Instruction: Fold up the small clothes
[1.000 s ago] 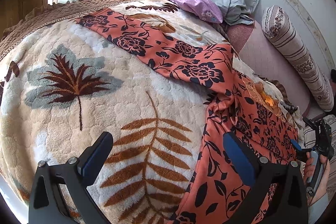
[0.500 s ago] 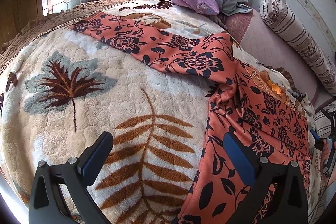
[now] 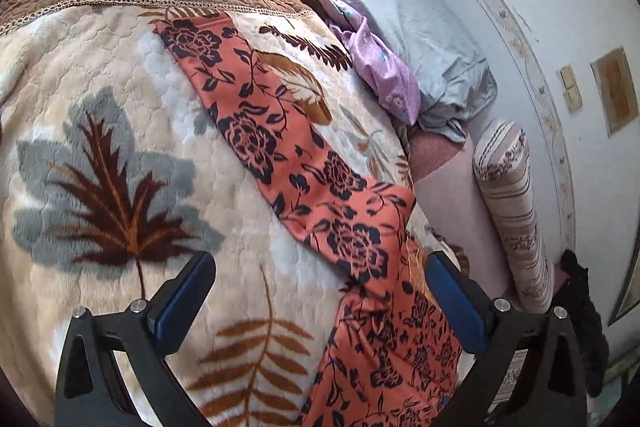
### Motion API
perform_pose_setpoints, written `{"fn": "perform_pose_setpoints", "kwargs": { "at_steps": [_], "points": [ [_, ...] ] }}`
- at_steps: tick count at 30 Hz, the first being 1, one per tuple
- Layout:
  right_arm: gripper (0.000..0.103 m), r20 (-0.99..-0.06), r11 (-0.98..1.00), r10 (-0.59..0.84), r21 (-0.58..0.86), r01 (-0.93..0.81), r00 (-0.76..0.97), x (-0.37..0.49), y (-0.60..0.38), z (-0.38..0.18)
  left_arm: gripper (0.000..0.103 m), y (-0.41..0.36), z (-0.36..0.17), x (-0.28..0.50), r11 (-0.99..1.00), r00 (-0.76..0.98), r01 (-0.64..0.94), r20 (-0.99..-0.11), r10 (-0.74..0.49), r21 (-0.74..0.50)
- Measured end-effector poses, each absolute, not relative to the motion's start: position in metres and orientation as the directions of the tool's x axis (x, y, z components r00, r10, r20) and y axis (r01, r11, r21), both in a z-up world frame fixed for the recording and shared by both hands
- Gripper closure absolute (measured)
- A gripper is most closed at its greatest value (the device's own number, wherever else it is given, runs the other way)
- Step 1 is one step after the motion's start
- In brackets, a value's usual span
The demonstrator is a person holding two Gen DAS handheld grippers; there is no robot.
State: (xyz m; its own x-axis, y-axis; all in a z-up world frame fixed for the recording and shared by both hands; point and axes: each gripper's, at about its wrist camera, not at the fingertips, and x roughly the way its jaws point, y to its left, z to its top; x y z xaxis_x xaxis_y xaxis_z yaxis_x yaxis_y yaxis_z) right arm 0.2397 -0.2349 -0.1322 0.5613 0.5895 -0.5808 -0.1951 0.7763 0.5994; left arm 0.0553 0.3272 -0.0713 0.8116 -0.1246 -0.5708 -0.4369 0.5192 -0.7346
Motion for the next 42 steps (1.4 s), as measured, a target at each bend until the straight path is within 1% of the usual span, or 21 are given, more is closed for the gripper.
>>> {"fn": "perform_pose_setpoints", "kwargs": {
  "at_steps": [3,5,7,9,10,14,15,16,17,18,19,20,22,24,26,28,30,32,35,39,42],
  "points": [
    [0.008,-0.63,0.793,0.575,0.586,-0.167,0.522,0.231,-0.22,-0.168,0.0,0.376,-0.074,0.078,0.458,0.814,-0.485,-0.576,-0.076,-0.745],
    [0.008,-0.599,0.8,0.564,0.566,-0.198,0.568,0.222,-0.22,-0.171,0.0,0.405,-0.079,0.095,0.433,0.807,-0.512,-0.589,-0.055,-0.742],
    [0.008,-0.608,0.802,0.564,0.563,-0.197,0.56,0.224,-0.22,-0.171,0.0,0.429,-0.089,0.111,0.411,0.789,-0.545,-0.613,-0.044,-0.731],
    [0.008,-0.604,0.8,0.566,0.566,-0.198,0.561,0.223,-0.222,-0.173,0.003,0.445,-0.102,0.121,0.378,0.772,-0.577,-0.635,-0.038,-0.724],
    [0.008,-0.607,0.804,0.562,0.56,-0.199,0.561,0.223,-0.22,-0.172,0.008,0.45,-0.107,0.127,0.369,0.766,-0.583,-0.641,-0.048,-0.724],
    [0.007,-0.61,0.811,0.554,0.55,-0.2,0.566,0.224,-0.217,-0.172,0.01,0.463,-0.115,0.139,0.368,0.768,-0.585,-0.64,-0.036,-0.723],
    [0.007,-0.609,0.81,0.554,0.551,-0.2,0.567,0.224,-0.218,-0.172,0.012,0.467,-0.115,0.141,0.366,0.766,-0.593,-0.643,-0.02,-0.717],
    [0.007,-0.609,0.81,0.555,0.552,-0.199,0.567,0.224,-0.217,-0.172,0.023,0.469,-0.116,0.143,0.366,0.753,-0.611,-0.657,-0.004,-0.702],
    [0.007,-0.609,0.809,0.555,0.552,-0.199,0.567,0.224,-0.216,-0.173,0.042,0.472,-0.117,0.146,0.371,0.731,-0.637,-0.682,0.013,-0.676],
    [0.007,-0.608,0.809,0.555,0.553,-0.199,0.567,0.224,-0.217,-0.173,0.057,0.476,-0.118,0.149,0.378,0.697,-0.672,-0.717,0.03,-0.637],
    [0.007,-0.608,0.809,0.555,0.553,-0.199,0.568,0.224,-0.218,-0.173,0.094,0.48,-0.121,0.152,0.383,0.652,-0.712,-0.757,0.047,-0.589],
    [0.007,-0.608,0.809,0.555,0.553,-0.199,0.568,0.223,-0.218,-0.174,0.098,0.485,-0.124,0.152,0.379,0.637,-0.722,-0.77,0.04,-0.578],
    [0.007,-0.606,0.808,0.555,0.555,-0.198,0.57,0.224,-0.218,-0.174,0.098,0.484,-0.116,0.15,0.395,0.627,-0.73,-0.777,0.06,-0.558],
    [0.007,-0.601,0.804,0.559,0.561,-0.197,0.571,0.224,-0.218,-0.175,0.098,0.463,-0.084,0.149,0.504,0.623,-0.716,-0.768,0.15,-0.483],
    [0.007,-0.592,0.798,0.565,0.57,-0.198,0.574,0.223,-0.22,-0.175,0.098,0.427,-0.037,0.15,0.628,0.673,-0.648,-0.709,0.209,-0.43],
    [0.007,-0.582,0.79,0.572,0.581,-0.198,0.577,0.223,-0.222,-0.176,0.098,0.382,0.014,0.15,0.729,0.753,-0.542,-0.627,0.201,-0.417],
    [0.007,-0.575,0.784,0.578,0.589,-0.198,0.579,0.223,-0.224,-0.176,0.098,0.33,0.064,0.153,0.811,0.835,-0.405,-0.532,0.14,-0.422],
    [0.007,-0.566,0.777,0.585,0.597,-0.2,0.581,0.222,-0.226,-0.175,0.099,0.271,0.105,0.159,0.866,0.894,-0.244,-0.446,0.028,-0.436],
    [0.008,-0.548,0.761,0.599,0.618,-0.2,0.584,0.221,-0.229,-0.175,0.098,0.173,0.14,0.172,0.912,0.913,-0.031,-0.383,-0.141,-0.41],
    [0.008,-0.528,0.743,0.613,0.639,-0.201,0.588,0.22,-0.233,-0.175,0.098,0.048,0.14,0.196,0.914,0.855,0.178,-0.403,-0.328,-0.366],
    [0.008,-0.516,0.731,0.622,0.652,-0.201,0.589,0.219,-0.235,-0.175,0.098,-0.022,0.108,0.221,0.9,0.772,0.242,-0.491,-0.405,-0.362]
  ]
}}
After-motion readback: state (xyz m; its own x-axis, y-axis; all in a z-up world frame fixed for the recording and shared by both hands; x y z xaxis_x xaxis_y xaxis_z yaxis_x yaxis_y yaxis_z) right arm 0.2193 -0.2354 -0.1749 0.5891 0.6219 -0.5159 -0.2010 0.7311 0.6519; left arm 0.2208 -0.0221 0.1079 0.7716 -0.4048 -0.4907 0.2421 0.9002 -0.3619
